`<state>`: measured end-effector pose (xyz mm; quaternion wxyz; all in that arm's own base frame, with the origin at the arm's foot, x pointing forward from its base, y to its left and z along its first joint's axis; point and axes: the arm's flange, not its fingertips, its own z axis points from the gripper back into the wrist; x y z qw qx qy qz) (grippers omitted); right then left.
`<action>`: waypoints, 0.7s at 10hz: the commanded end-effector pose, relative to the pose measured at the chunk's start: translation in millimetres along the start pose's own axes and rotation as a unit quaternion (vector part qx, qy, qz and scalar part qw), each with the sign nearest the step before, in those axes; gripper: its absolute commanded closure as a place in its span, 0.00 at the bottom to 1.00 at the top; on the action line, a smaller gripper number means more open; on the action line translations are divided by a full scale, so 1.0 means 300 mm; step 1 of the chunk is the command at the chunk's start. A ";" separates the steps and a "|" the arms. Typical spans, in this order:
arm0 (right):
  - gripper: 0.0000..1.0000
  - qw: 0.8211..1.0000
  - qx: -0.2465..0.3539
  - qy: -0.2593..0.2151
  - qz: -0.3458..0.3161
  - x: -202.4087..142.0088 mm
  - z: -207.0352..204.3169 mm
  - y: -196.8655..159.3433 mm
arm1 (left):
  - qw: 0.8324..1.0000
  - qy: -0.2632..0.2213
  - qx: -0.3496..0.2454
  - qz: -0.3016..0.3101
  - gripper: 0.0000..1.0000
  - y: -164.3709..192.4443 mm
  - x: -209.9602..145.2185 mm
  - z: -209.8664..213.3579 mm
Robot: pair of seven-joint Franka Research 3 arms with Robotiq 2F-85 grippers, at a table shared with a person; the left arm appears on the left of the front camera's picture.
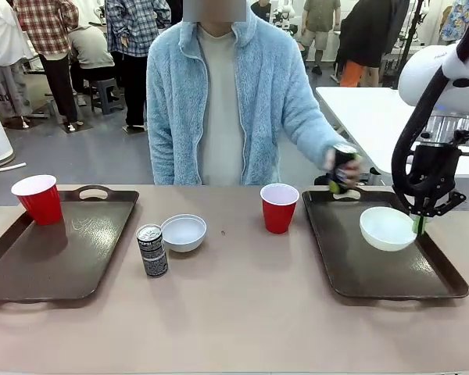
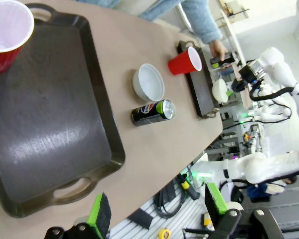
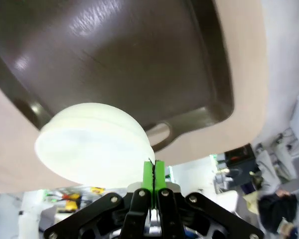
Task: Prepare tableware on both trays.
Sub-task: Pick up a Picnic Bowl from the table and place it on a Handle tray.
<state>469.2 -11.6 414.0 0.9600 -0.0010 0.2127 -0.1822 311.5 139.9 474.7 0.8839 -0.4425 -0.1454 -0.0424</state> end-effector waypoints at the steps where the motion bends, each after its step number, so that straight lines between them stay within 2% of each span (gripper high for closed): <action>1: 0.99 0.998 -0.050 -0.009 0.040 -0.213 -0.049 -0.052 | 1.000 -0.006 -0.009 -0.004 0.00 0.001 -0.001 0.004; 2: 0.99 0.997 -0.069 -0.019 0.040 -0.305 -0.056 -0.078 | 1.000 -0.006 -0.009 -0.004 0.00 0.001 -0.001 0.004; 3: 0.99 0.996 -0.078 -0.021 0.032 -0.319 -0.056 -0.081 | 1.000 -0.006 -0.009 -0.004 0.00 0.001 -0.001 0.004; 7: 0.99 0.996 -0.077 0.001 0.033 -0.257 -0.051 -0.042 | 1.000 -0.006 -0.009 -0.004 0.00 0.001 -0.001 0.004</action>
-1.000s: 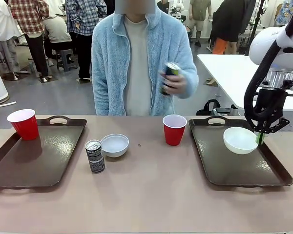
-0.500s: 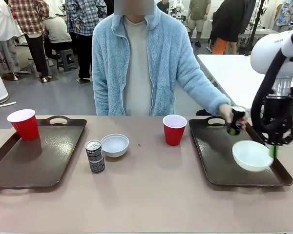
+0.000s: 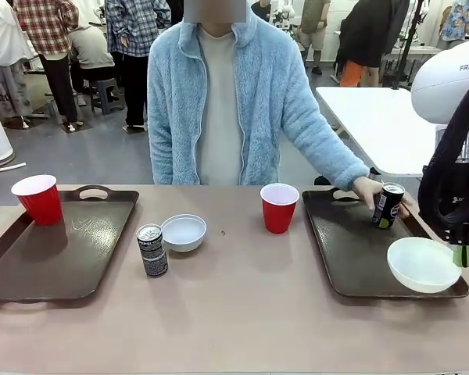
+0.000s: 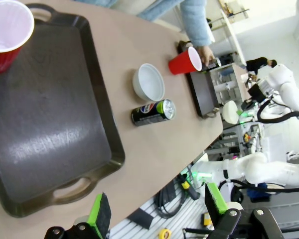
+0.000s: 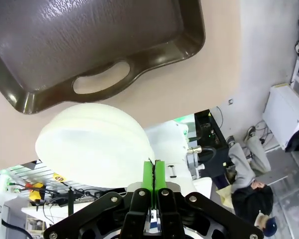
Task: Prepare tableware on both trays.
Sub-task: Pick up a Picnic Bowl from the table and place it on a Handle tray.
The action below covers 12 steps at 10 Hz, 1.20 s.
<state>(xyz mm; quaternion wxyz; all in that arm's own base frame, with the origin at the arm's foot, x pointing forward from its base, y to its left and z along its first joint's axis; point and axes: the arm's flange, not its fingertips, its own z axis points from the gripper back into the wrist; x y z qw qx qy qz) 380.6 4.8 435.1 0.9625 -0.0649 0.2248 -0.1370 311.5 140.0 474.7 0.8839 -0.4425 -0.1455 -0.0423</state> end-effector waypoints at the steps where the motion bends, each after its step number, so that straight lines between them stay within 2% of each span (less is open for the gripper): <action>1: 0.99 1.000 0.011 -0.013 -0.007 0.068 0.021 0.020 | 1.000 -0.006 -0.009 -0.004 0.00 0.002 -0.001 0.004; 5: 0.99 0.994 0.076 -0.067 -0.026 0.278 0.042 0.061 | 1.000 -0.006 -0.009 -0.004 0.00 0.002 -0.001 0.004; 9: 0.99 0.994 0.088 -0.055 -0.029 0.415 0.013 0.142 | 1.000 -0.006 -0.009 -0.004 0.00 0.002 -0.001 0.004; 12: 0.99 0.995 0.086 -0.038 -0.034 0.467 -0.003 0.159 | 1.000 -0.006 -0.009 -0.004 0.00 0.002 -0.001 0.004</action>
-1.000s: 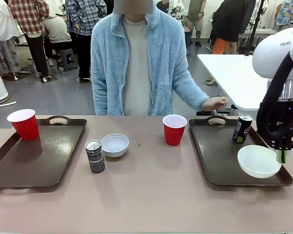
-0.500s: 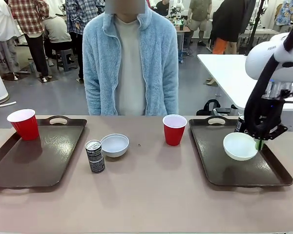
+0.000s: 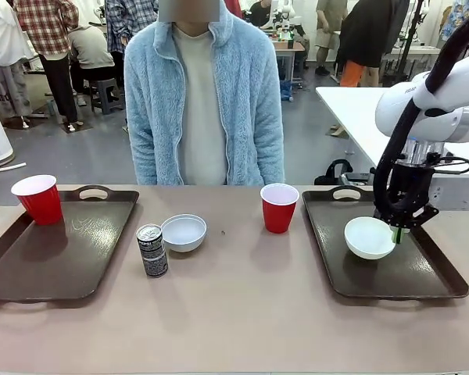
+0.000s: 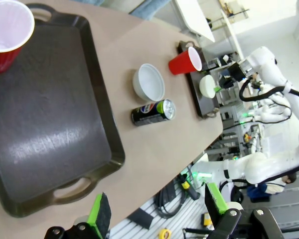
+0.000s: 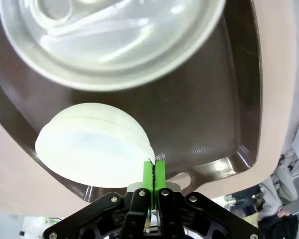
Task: Prepare tableware on both trays.
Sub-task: Pick up a Picnic Bowl from the table and place it on a Handle tray.
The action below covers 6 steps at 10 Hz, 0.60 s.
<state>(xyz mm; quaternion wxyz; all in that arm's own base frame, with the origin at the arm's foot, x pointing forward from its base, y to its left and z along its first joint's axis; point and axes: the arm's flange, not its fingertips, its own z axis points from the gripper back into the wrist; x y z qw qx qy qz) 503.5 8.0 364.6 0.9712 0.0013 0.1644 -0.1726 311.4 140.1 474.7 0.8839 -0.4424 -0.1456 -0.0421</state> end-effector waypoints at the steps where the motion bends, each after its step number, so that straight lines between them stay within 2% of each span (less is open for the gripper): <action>1: 0.99 1.000 0.007 0.022 -0.013 0.036 0.004 0.015 | 1.000 -0.006 -0.009 -0.005 0.00 0.001 -0.001 0.003; 3: 0.99 0.999 0.011 0.034 -0.009 0.046 -0.002 0.014 | 1.000 -0.006 -0.009 -0.005 0.00 0.001 -0.001 0.003; 4: 0.62 0.999 0.014 0.037 -0.005 0.039 0.004 0.014 | 1.000 -0.006 -0.009 -0.005 0.00 0.001 -0.001 0.003; 5: 0.39 0.999 0.015 0.035 -0.001 0.025 0.018 0.013 | 1.000 -0.006 -0.009 -0.005 0.00 0.001 -0.001 0.003; 6: 0.02 0.999 0.017 0.030 0.005 0.005 0.035 0.010 | 1.000 -0.006 -0.009 -0.005 0.00 0.001 -0.001 0.003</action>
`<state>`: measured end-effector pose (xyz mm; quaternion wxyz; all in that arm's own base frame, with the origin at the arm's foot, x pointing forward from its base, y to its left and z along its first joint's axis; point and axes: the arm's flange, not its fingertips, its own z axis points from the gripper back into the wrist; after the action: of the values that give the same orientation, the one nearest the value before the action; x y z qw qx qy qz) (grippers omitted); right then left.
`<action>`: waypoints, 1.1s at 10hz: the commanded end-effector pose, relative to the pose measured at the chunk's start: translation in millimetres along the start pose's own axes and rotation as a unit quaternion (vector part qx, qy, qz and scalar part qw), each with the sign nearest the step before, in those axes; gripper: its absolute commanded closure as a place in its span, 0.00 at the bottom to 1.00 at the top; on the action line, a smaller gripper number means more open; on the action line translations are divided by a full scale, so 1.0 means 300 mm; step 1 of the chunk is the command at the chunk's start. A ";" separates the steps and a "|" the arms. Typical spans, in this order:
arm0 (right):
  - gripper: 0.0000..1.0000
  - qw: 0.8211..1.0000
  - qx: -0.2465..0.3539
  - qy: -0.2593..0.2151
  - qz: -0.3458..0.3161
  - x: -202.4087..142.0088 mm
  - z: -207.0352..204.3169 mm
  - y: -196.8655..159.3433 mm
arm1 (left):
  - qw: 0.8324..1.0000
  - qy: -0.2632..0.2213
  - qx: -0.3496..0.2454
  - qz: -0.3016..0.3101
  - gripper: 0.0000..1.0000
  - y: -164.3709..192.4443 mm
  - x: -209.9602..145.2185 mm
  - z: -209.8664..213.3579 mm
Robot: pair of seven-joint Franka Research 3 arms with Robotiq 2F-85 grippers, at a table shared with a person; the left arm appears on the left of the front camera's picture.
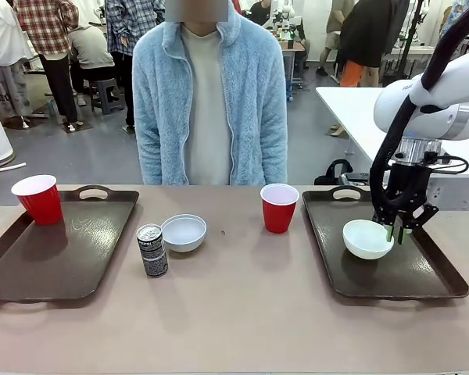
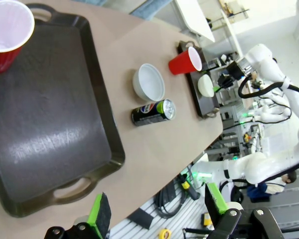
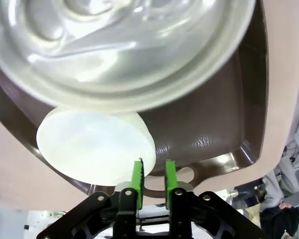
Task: Prepare tableware on both trays.
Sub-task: Pick up a Picnic Bowl from the table and place it on a Handle tray.
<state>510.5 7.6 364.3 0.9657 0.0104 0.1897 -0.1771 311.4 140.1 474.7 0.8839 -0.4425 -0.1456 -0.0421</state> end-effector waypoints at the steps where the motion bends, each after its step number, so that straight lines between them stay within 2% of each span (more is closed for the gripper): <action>1: 0.00 1.000 0.010 -0.003 0.014 -0.044 0.047 -0.001 | 1.000 -0.006 -0.009 -0.005 0.00 0.001 -0.001 0.003; 2: 0.25 1.000 0.011 -0.011 0.021 -0.072 0.072 -0.010 | 1.000 -0.006 -0.009 -0.005 0.00 0.001 -0.001 0.003; 3: 0.00 0.999 0.008 -0.021 0.034 -0.107 0.101 -0.019 | 1.000 -0.006 -0.009 -0.005 0.00 0.001 -0.001 0.003; 4: 0.05 0.997 0.004 -0.040 0.060 -0.159 0.134 -0.030 | 1.000 -0.006 -0.009 -0.005 0.00 0.001 -0.001 0.003; 5: 0.00 0.996 0.007 -0.057 0.074 -0.214 0.163 -0.038 | 1.000 -0.006 -0.009 -0.005 0.00 0.001 -0.001 0.003; 8: 0.02 0.985 0.012 -0.116 0.125 -0.412 0.259 -0.067 | 1.000 -0.006 -0.009 -0.005 0.00 0.001 -0.001 0.003; 11: 0.00 0.974 0.001 -0.164 0.155 -0.590 0.318 -0.078 | 1.000 -0.006 -0.009 -0.005 0.00 0.001 -0.001 0.003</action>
<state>399.0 35.8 523.0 0.9981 0.0221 0.0397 -0.0417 311.4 140.2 474.6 0.8839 -0.4425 -0.1455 -0.0420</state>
